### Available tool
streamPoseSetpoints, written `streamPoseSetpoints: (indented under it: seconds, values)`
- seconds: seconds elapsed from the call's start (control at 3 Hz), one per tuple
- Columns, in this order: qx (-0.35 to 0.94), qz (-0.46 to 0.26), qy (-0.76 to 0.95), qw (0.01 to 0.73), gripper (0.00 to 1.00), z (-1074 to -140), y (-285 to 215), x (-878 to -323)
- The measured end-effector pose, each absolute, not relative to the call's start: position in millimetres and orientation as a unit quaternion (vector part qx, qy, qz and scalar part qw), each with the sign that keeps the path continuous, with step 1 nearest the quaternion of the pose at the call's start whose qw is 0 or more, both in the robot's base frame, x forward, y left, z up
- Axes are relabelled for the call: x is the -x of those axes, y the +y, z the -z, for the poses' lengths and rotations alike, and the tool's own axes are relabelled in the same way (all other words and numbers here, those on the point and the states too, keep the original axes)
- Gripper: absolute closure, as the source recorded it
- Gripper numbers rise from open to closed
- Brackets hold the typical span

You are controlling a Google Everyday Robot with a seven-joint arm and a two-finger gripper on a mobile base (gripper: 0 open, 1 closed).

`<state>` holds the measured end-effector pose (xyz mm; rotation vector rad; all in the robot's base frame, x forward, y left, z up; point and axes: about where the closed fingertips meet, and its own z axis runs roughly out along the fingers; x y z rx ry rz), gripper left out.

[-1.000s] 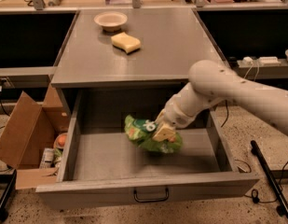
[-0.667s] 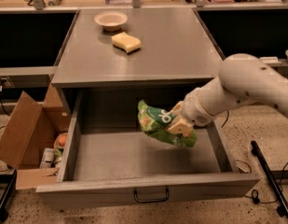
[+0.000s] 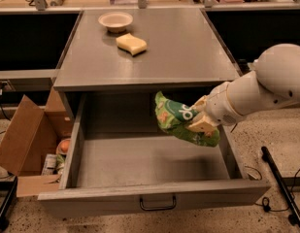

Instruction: Pick green rice chip bag from top drawer and place on counter

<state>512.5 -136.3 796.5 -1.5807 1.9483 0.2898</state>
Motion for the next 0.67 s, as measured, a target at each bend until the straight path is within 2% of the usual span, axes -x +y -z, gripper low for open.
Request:
streamPoseSetpoints:
  seconds: [0.67]
  values:
    - [0.627,-0.038,0.687,0.366,1.00,-909.6,-127.2,-557.3]
